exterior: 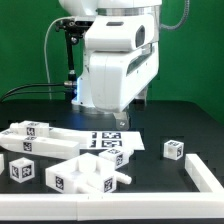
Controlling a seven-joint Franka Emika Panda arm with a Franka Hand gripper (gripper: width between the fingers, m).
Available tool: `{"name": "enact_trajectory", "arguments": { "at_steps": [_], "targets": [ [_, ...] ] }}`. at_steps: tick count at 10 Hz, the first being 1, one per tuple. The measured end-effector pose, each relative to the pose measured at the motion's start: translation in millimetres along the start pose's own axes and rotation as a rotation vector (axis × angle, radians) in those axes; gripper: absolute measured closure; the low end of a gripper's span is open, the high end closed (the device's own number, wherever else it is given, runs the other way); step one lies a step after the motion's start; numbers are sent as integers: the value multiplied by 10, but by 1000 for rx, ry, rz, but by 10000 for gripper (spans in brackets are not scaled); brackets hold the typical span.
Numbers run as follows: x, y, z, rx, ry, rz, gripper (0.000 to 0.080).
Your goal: Assemble chair
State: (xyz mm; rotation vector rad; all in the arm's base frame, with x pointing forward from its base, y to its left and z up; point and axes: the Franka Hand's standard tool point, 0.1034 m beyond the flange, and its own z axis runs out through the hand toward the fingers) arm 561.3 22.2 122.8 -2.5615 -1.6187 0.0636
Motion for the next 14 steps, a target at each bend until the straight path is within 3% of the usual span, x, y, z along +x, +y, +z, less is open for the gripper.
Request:
{"name": "enact_trajectory", "arguments": {
  "at_steps": [4, 5, 6, 7, 8, 12, 14],
  "targets": [
    [-11, -1, 9, -1, -1, 15, 150],
    [-99, -29, 78, 2, -3, 76, 150],
    [-287, -31, 174, 7, 3, 109, 150],
    [-444, -17, 203, 32, -6, 122, 150],
    [-542, 6, 218, 74, -16, 144, 150],
    [-546, 23, 254, 75, -17, 172, 150],
    [-564, 41, 401, 84, -23, 334, 150]
  ]
}}
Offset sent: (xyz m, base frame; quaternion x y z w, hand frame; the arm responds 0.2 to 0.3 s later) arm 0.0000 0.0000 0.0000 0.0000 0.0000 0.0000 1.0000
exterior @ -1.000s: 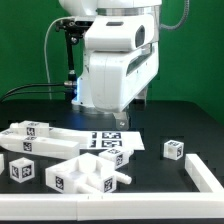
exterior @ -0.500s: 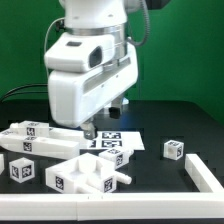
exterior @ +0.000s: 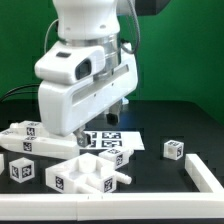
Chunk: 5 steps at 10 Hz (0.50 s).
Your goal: Assemble chair
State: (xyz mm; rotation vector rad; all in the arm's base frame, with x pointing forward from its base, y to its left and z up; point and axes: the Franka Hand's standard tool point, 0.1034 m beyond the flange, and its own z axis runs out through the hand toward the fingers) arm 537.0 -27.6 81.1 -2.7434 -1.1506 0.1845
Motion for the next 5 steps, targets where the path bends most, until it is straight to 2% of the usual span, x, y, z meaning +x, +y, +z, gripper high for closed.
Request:
{"name": "enact_trajectory", "arguments": {
  "at_steps": [1, 2, 4, 5],
  "targets": [
    [20, 17, 42, -9, 31, 56, 150],
    [-32, 5, 108, 39, 77, 143, 150],
    [-32, 18, 109, 27, 68, 125, 150],
    [-18, 41, 184, -29, 99, 112, 150]
  ]
}}
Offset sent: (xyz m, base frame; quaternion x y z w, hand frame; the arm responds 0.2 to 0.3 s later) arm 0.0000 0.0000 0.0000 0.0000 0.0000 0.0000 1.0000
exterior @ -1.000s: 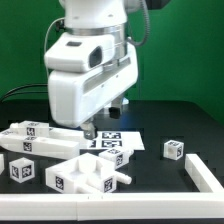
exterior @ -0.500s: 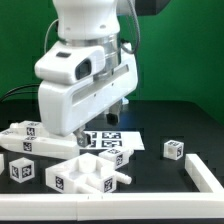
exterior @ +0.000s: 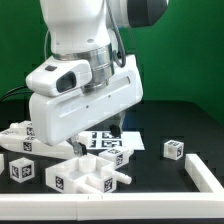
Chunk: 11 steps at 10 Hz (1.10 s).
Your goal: Assemble chair
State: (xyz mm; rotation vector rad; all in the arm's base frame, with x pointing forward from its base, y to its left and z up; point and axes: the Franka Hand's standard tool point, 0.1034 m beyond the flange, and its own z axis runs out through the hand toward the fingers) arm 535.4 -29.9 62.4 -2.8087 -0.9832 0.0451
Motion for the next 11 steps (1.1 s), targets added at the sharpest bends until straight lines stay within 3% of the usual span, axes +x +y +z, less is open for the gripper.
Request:
{"name": "enact_trajectory", "arguments": {
  "at_steps": [1, 3, 8, 11],
  "targets": [
    [6, -61, 133, -49, 28, -9, 150],
    [33, -74, 270, -82, 48, -15, 150],
    [-40, -84, 525, -65, 34, 39, 150],
    [-35, -88, 572, -74, 41, 32, 150]
  ]
}}
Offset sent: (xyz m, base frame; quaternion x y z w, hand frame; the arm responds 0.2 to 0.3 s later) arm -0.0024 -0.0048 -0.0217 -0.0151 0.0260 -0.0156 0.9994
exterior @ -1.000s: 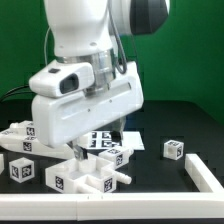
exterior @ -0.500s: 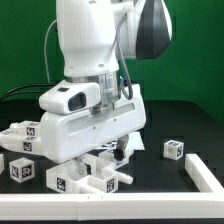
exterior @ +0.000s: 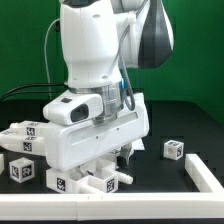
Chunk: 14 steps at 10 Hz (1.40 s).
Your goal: Assemble chair
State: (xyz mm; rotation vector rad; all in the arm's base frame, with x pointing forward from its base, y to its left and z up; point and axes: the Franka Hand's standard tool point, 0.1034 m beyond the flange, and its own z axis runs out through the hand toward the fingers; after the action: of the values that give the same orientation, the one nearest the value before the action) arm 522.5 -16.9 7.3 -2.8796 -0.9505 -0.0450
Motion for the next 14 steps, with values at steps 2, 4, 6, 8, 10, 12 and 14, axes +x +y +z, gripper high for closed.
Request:
{"name": "enact_trajectory", "arguments": {
  "at_steps": [2, 4, 6, 8, 10, 12, 14],
  "targets": [
    [-3, -2, 6, 1, -1, 0, 251],
    [-7, -3, 11, 2, -2, 1, 570],
    [27, -41, 14, 1, -1, -6, 734],
    [125, -157, -2, -8, 0, -50, 766],
    [193, -306, -15, -9, -40, -194, 766],
    [208, -332, -32, -18, -48, -237, 769],
    [195, -333, -13, -15, -50, -235, 769]
  ]
}}
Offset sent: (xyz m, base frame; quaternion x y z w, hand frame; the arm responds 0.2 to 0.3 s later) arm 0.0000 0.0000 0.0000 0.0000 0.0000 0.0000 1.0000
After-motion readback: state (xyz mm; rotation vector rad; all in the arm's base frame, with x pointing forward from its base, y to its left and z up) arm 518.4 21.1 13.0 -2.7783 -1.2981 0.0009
